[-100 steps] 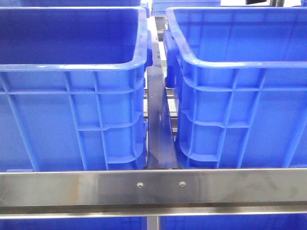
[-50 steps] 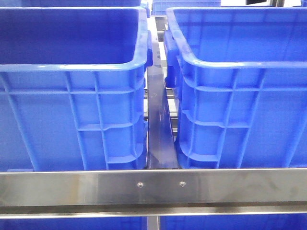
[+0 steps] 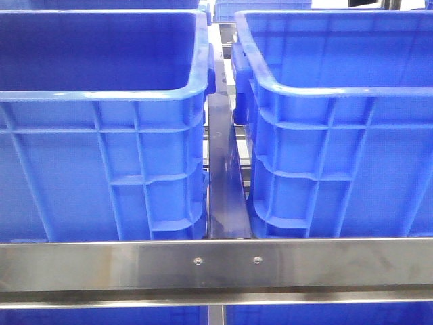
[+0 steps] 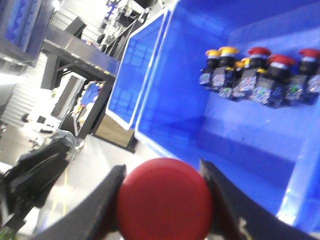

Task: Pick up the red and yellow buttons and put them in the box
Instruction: 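Carry the red button into the empty crate with the right gripper, then lower the red button to the crate floor and open the right gripper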

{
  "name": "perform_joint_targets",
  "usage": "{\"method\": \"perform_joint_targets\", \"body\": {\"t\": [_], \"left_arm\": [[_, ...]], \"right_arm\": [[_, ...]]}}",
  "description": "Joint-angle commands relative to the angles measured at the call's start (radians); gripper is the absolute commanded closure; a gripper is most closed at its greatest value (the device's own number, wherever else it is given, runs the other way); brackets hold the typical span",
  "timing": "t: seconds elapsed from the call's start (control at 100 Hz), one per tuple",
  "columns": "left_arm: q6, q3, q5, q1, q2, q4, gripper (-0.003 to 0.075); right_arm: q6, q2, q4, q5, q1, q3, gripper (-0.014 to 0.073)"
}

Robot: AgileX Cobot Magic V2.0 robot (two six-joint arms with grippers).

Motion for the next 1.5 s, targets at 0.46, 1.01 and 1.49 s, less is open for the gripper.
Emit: {"method": "perform_joint_targets", "body": {"t": [0.46, 1.01, 1.49], "left_arm": [[-0.01, 0.028, -0.096, 0.002, -0.022, -0.003, 0.0739], [-0.01, 0.044, -0.123, 0.002, -0.022, -0.003, 0.0739], [-0.01, 0.044, -0.135, 0.002, -0.022, -0.003, 0.0739]], "right_arm": [[-0.04, -0.022, 0.057, -0.077, -0.206, -0.067, 0.0495], [-0.041, 0.26, -0.026, -0.151, -0.511, -0.167, 0.0495], [0.049, 0.625, -0.01, -0.13, -0.511, -0.41, 0.0495]]}}
